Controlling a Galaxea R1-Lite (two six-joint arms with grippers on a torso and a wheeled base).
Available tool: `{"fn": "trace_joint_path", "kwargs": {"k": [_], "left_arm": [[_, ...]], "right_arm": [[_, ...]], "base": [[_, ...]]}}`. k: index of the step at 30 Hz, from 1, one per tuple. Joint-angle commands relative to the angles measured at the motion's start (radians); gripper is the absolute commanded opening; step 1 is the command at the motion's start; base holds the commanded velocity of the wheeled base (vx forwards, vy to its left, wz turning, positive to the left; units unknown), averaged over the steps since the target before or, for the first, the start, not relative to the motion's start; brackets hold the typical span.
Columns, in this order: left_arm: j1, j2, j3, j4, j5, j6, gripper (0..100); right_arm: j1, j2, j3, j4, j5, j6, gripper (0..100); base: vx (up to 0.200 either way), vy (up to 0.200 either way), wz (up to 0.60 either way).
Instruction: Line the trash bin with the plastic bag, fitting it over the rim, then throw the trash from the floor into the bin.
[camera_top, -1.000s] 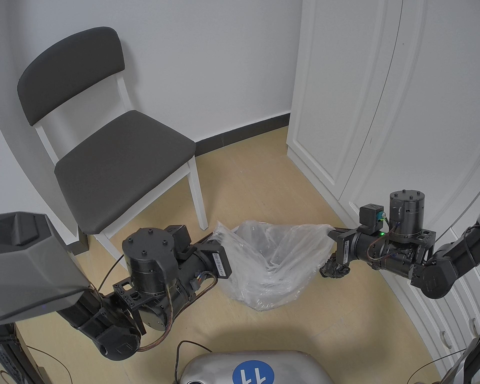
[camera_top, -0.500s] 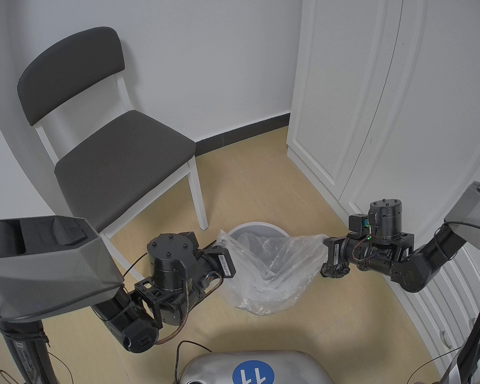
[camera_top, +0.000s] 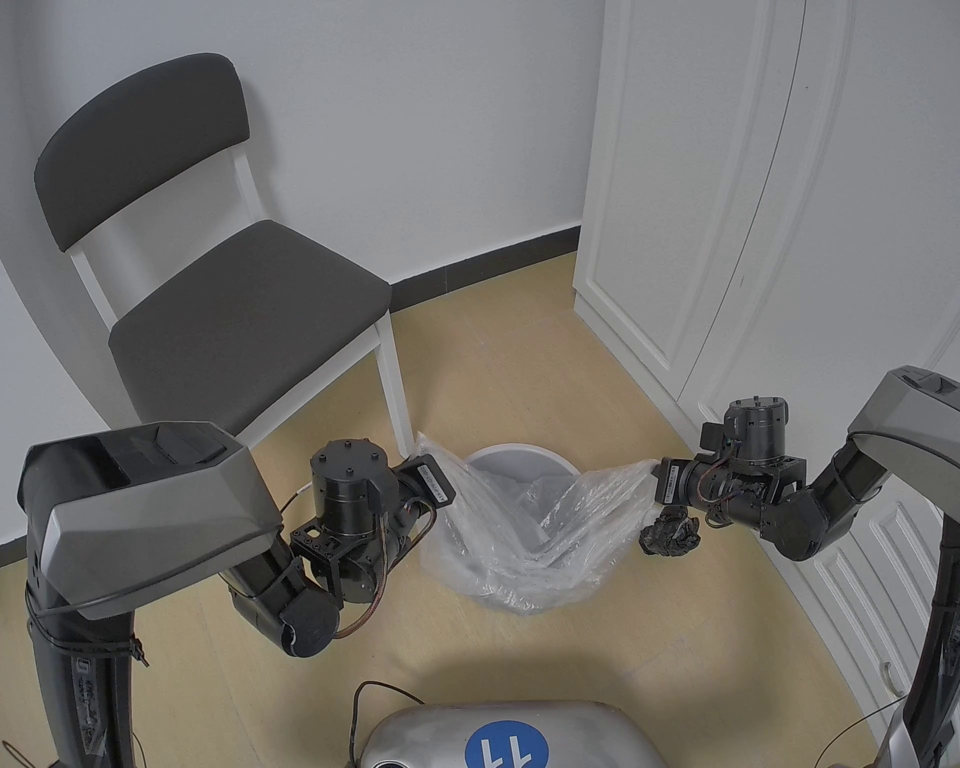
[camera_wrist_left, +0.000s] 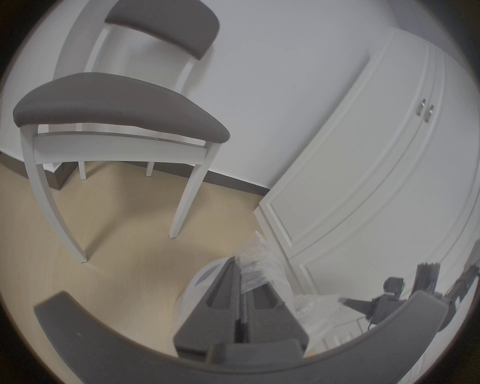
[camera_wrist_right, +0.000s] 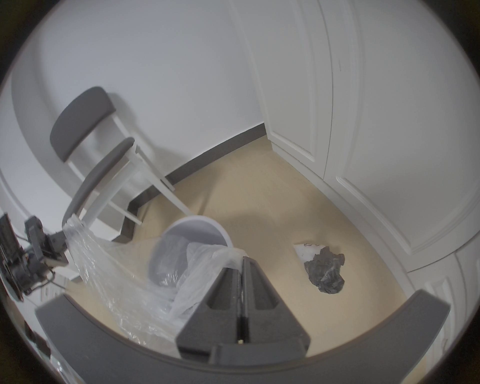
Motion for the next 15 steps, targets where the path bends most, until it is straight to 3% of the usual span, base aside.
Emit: {"fn": "trace_joint_path", "kwargs": {"k": [1, 9, 15], "left_arm": [[0.027, 0.029, -0.044, 0.001, 0.000, -0.027, 0], [0.025, 0.047, -0.070, 0.001, 0.000, -0.067, 0], [0.001, 0.128, -0.155, 0.002, 0.000, -0.065, 0]], "right_arm": [[-0.041, 0.044, -0.050, -0.002, 0.007, 0.024, 0], [-0.073, 0.082, -0.101, -0.053, 0.012, 0.123, 0], [-0.075, 0.139, -0.090, -0.223, 0.027, 0.149, 0]], "base": [[0.000, 0.000, 0.00], [0.000, 0.000, 0.00], [0.000, 0.000, 0.00]]}}
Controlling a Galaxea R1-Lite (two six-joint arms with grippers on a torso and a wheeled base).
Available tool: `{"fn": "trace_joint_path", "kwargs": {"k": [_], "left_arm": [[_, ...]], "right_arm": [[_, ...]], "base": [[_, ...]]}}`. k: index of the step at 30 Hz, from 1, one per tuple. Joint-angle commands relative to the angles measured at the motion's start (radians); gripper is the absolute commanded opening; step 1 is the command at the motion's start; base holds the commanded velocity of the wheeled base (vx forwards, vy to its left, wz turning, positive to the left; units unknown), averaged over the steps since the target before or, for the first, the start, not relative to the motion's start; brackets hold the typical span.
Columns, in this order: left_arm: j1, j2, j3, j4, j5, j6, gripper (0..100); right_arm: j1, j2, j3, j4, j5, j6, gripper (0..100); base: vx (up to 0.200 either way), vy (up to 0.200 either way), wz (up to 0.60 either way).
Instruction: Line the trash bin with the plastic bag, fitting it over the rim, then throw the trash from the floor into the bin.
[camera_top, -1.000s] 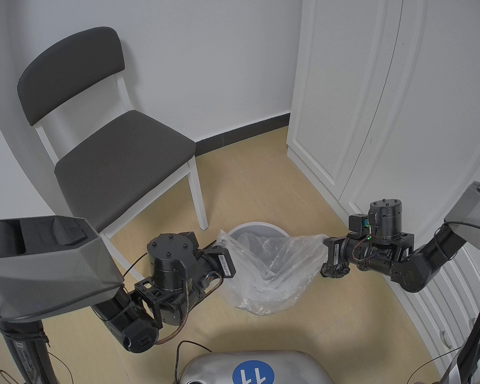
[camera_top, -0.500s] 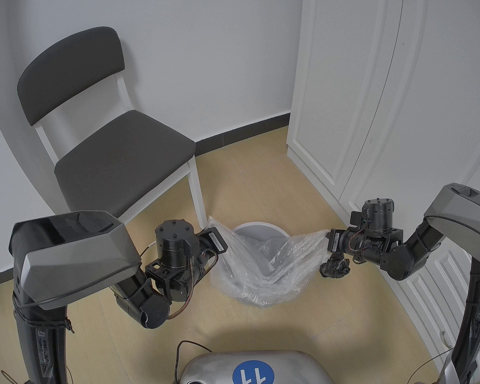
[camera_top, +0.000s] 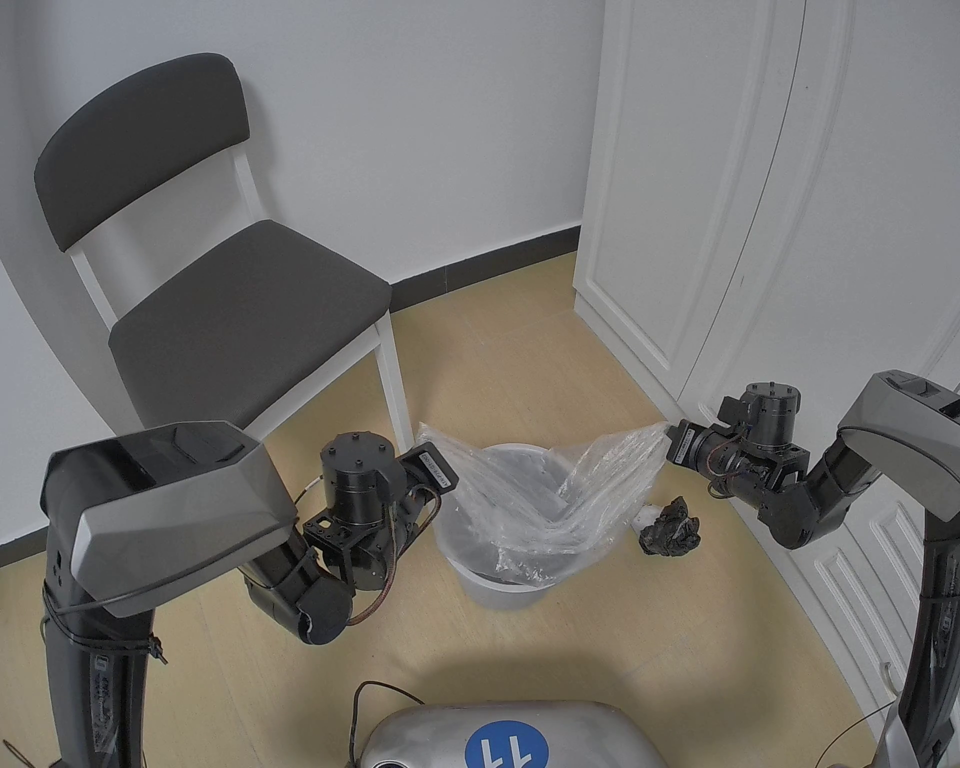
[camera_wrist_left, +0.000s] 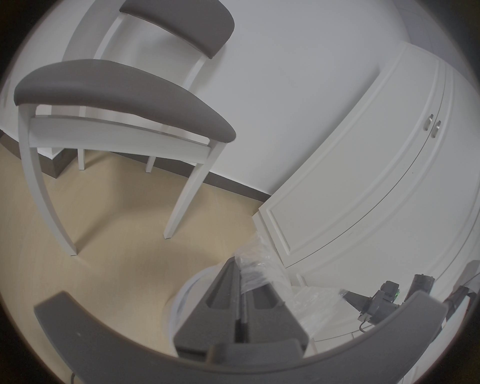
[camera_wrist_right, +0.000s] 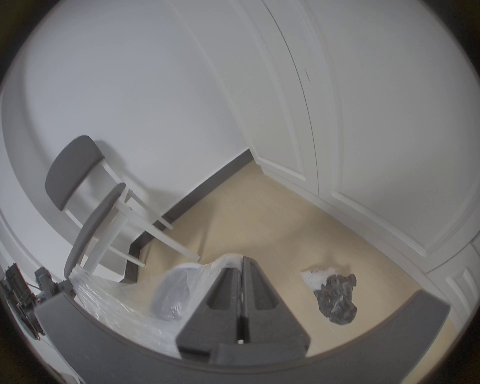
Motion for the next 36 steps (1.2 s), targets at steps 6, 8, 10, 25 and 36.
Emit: {"fn": "trace_joint_path", "kwargs": {"k": [6, 8, 10, 25, 36], "left_arm": [[-0.038, 0.119, -0.195, 0.150, 0.000, 0.030, 0], [-0.038, 0.127, -0.233, 0.192, -0.001, 0.032, 0], [-0.037, 0.139, -0.282, 0.241, 0.000, 0.032, 0], [-0.043, 0.303, -0.549, 0.377, -0.001, 0.102, 0], [-0.041, 0.345, -0.738, 0.477, 0.014, 0.102, 0]], "right_arm": [[0.007, 0.038, 0.023, -0.076, 0.008, 0.011, 0], [0.012, 0.035, 0.030, -0.093, 0.008, 0.011, 0], [0.016, 0.030, 0.053, -0.130, 0.013, 0.009, 0], [0.027, -0.014, 0.115, -0.208, 0.062, 0.008, 0], [0.027, -0.027, 0.127, -0.282, 0.065, 0.011, 0]], "base": [[0.000, 0.000, 0.00], [0.000, 0.000, 0.00], [0.000, 0.000, 0.00], [0.000, 0.000, 0.00], [0.000, 0.000, 0.00]]}}
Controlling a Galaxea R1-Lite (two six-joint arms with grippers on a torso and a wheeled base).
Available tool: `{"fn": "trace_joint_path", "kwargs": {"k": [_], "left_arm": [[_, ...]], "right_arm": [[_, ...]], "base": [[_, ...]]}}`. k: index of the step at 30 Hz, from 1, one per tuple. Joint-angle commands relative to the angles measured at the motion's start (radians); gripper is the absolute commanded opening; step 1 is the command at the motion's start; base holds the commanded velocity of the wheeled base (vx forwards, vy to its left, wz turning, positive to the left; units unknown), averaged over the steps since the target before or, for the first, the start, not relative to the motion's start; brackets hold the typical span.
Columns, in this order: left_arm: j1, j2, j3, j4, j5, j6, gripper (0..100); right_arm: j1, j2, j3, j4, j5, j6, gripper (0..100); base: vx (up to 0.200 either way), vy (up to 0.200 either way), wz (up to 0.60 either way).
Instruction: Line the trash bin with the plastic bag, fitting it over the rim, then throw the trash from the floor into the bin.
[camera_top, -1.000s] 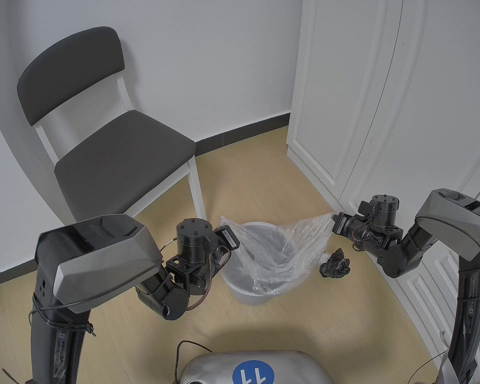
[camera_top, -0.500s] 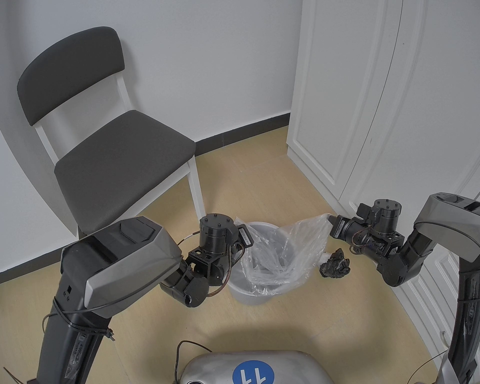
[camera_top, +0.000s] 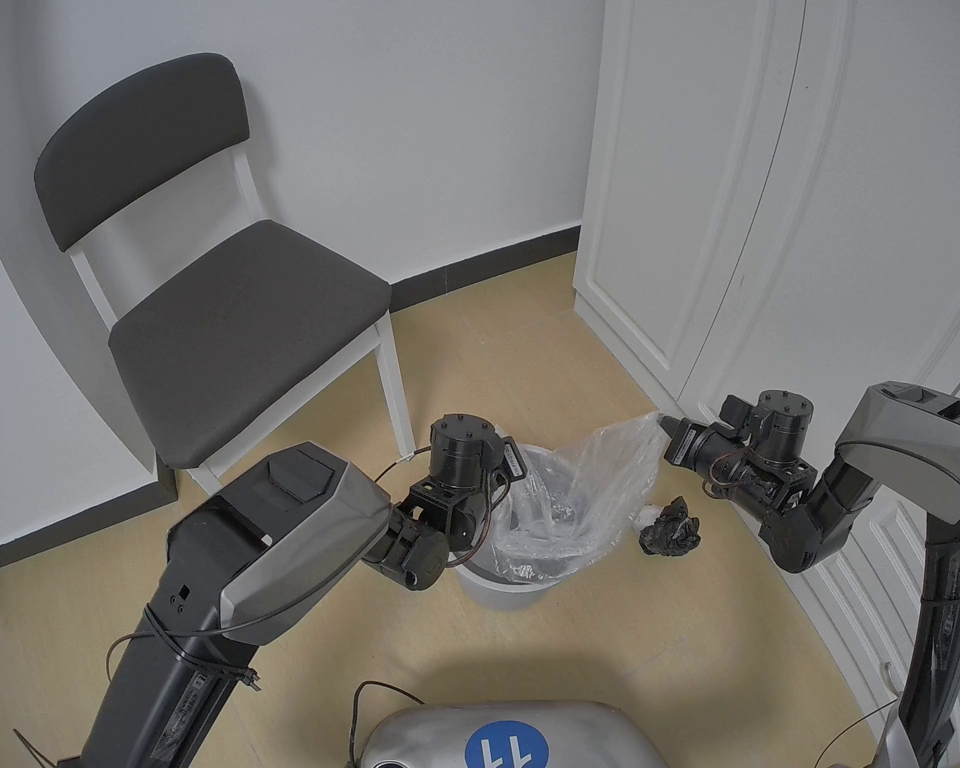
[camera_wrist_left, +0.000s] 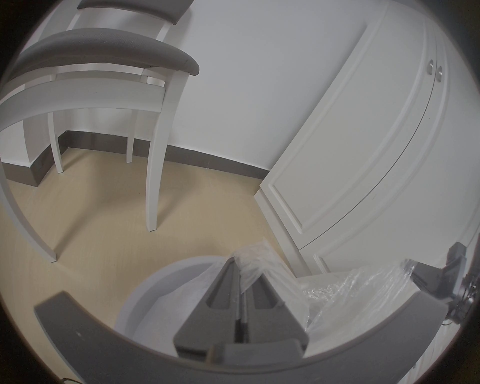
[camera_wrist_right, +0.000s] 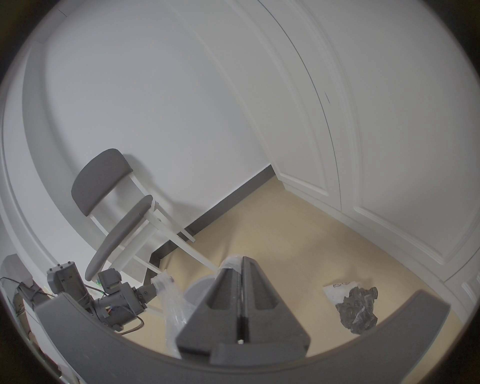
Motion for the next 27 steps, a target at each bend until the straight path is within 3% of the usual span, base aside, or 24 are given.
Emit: {"fn": "trace_joint_path", "kwargs": {"k": [1, 9, 13, 27], "left_arm": [[0.002, 0.029, -0.052, 0.006, 0.005, 0.001, 0], [0.001, 0.023, -0.004, 0.004, 0.042, 0.002, 0], [0.010, 0.000, 0.086, -0.023, 0.050, -0.002, 0], [0.096, -0.198, 0.546, -0.312, 0.037, 0.002, 0]], "right_arm": [[0.001, -0.013, 0.007, -0.020, 0.001, 0.001, 0], [0.013, 0.004, 0.019, -0.023, 0.003, -0.001, 0], [0.018, 0.033, 0.019, -0.024, 0.006, -0.002, 0], [-0.006, 0.115, -0.010, -0.031, 0.047, 0.001, 0]], "base": [[0.000, 0.000, 0.00], [0.000, 0.000, 0.00], [0.000, 0.000, 0.00], [0.000, 0.000, 0.00]]}}
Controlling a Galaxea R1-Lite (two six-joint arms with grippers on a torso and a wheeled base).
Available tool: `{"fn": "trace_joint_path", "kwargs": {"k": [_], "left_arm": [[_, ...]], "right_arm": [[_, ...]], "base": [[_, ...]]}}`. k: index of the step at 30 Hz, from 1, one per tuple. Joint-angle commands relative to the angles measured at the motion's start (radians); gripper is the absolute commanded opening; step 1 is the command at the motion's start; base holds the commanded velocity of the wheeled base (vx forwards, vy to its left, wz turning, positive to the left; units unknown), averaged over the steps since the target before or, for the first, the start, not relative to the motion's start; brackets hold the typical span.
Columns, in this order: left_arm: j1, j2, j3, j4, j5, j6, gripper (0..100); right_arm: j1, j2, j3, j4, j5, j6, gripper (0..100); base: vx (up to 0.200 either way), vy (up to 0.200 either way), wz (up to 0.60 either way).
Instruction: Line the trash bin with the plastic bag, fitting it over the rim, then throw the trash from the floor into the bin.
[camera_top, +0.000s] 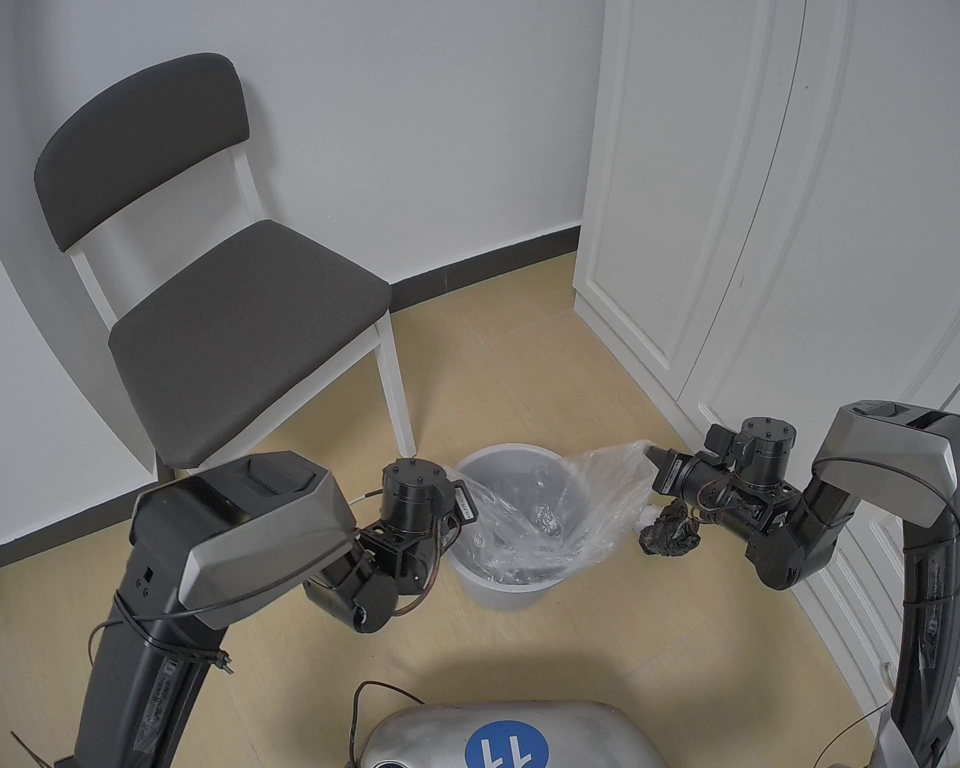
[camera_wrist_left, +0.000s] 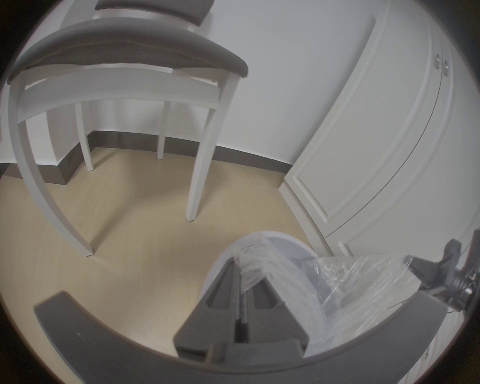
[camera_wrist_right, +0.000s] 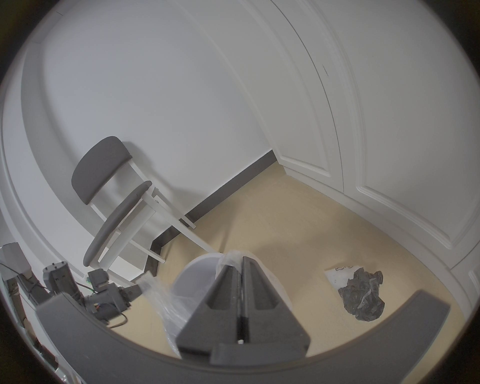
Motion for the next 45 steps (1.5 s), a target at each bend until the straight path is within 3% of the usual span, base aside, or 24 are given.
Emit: {"fn": "trace_joint_path", "kwargs": {"k": [1, 5, 8, 13, 19, 21, 24, 28, 34, 41, 45], "left_arm": [[0.062, -0.122, 0.168, -0.110, -0.007, 0.000, 0], [0.091, -0.111, 0.156, -0.144, -0.020, 0.000, 0], [0.093, -0.099, 0.127, -0.144, -0.023, -0.001, 0], [0.085, -0.073, 0.099, -0.144, -0.023, -0.003, 0], [0.058, -0.067, 0.159, -0.187, -0.021, -0.010, 0], [0.045, -0.068, 0.208, -0.244, -0.021, -0.010, 0], [0.033, -0.067, 0.302, -0.356, -0.021, -0.003, 0], [0.027, -0.067, 0.358, -0.419, -0.021, -0.003, 0], [0.024, -0.079, 0.423, -0.460, -0.021, -0.006, 0], [0.033, -0.139, 0.536, -0.477, -0.023, -0.006, 0], [0.047, -0.156, 0.578, -0.472, -0.031, 0.013, 0]], "right_arm": [[-0.008, 0.032, -0.033, -0.002, 0.003, 0.008, 0], [0.015, 0.073, -0.071, -0.021, -0.014, 0.052, 0], [0.030, 0.115, -0.082, -0.114, -0.048, 0.086, 0], [0.047, 0.164, -0.080, -0.225, -0.051, 0.092, 0], [0.039, 0.170, -0.063, -0.234, -0.043, 0.088, 0], [0.032, 0.176, -0.044, -0.246, -0.023, 0.088, 0], [0.010, 0.204, 0.006, -0.246, 0.069, 0.075, 0], [0.001, 0.208, 0.015, -0.246, 0.086, 0.074, 0], [-0.019, 0.171, 0.038, -0.246, 0.087, 0.071, 0], [-0.099, 0.095, 0.114, -0.246, 0.204, 0.062, 0], [-0.128, 0.089, 0.121, -0.246, 0.221, 0.046, 0]], "base": [[0.000, 0.000, 0.00], [0.000, 0.000, 0.00], [0.000, 0.000, 0.00], [0.000, 0.000, 0.00], [0.000, 0.000, 0.00], [0.000, 0.000, 0.00], [0.000, 0.000, 0.00], [0.000, 0.000, 0.00], [0.000, 0.000, 0.00], [0.000, 0.000, 0.00], [0.000, 0.000, 0.00]]}}
